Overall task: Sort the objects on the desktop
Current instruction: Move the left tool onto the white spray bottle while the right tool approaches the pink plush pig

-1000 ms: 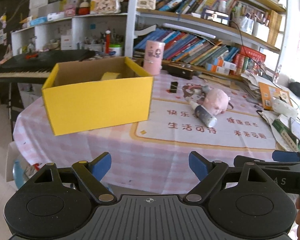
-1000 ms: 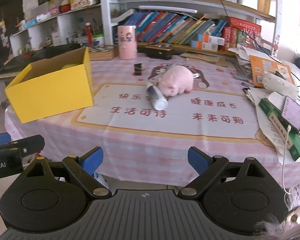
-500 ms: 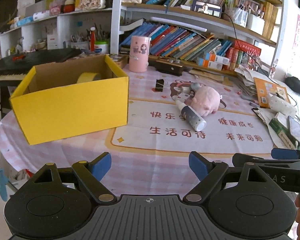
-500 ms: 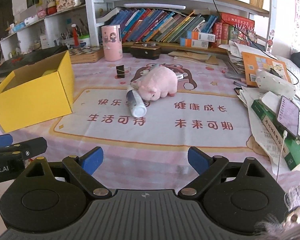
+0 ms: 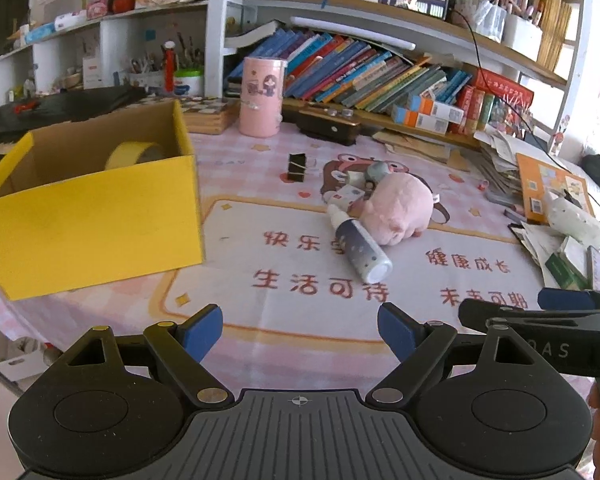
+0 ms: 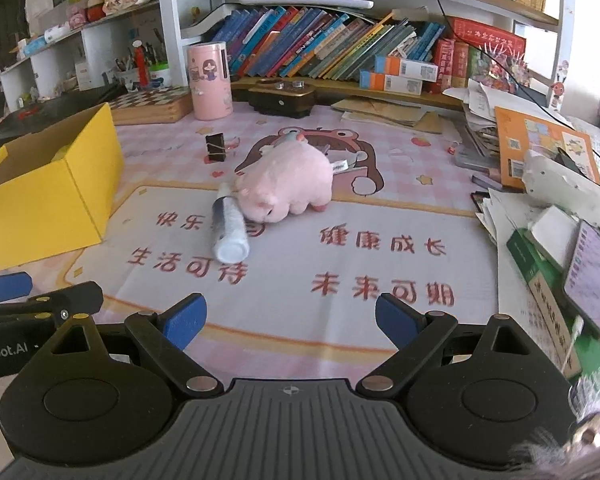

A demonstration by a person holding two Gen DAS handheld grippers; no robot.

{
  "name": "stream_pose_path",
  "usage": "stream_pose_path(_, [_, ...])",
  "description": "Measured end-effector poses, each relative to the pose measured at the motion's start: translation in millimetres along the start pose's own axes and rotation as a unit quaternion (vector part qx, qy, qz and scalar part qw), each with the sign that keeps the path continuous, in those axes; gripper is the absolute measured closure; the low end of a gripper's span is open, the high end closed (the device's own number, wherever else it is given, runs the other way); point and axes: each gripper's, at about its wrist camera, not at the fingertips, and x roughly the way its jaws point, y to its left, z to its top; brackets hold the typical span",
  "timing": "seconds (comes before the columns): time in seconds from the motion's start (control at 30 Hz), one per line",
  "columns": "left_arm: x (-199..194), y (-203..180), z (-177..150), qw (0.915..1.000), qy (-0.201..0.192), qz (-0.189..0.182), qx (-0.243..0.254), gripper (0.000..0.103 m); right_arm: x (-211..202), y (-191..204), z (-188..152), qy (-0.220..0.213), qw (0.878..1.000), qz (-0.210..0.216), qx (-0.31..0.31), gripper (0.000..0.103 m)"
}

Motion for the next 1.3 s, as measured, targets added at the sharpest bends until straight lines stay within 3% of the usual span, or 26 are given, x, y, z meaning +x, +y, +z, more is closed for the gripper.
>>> stream_pose_path(0.33, [43.2,-40.4,17.4,0.9999,0.01,0.01,0.004,0.016,32.0,-46.6,27.6,0.002,1.0,0.01,0.006,0.011])
stream_pose_path(0.73, [88.8,-67.5,35.0,0.9983,0.011,0.057,-0.007,0.019,70.6,-86.9,61.7,0.002,0.999,0.03,0.011,0.01])
stream_pose_path(0.9, [112.2,-72.3,42.2,0.9979,0.023,0.06,0.003,0.034,85.1,-98.5,72.5,0.007,0.999,0.043,0.029,0.01])
stream_pose_path(1.03, [134.5,-72.4,48.5,0.9963,0.029,0.079,-0.016,0.039,92.6,-102.5,80.9,0.005,0.998,0.046,0.034,0.01])
stream_pose_path(1.1, [143.3,-74.1,49.6,0.9958,0.038,0.081,-0.018,0.048,95.1,-100.7,85.2,0.001,0.998,0.051,0.029,0.01])
stream_pose_path(1.3, [155.6,-79.2,46.0,0.9956,0.06,0.071,-0.007,0.063,104.4,-91.8,95.9,0.001,0.997,0.073,0.025,0.01])
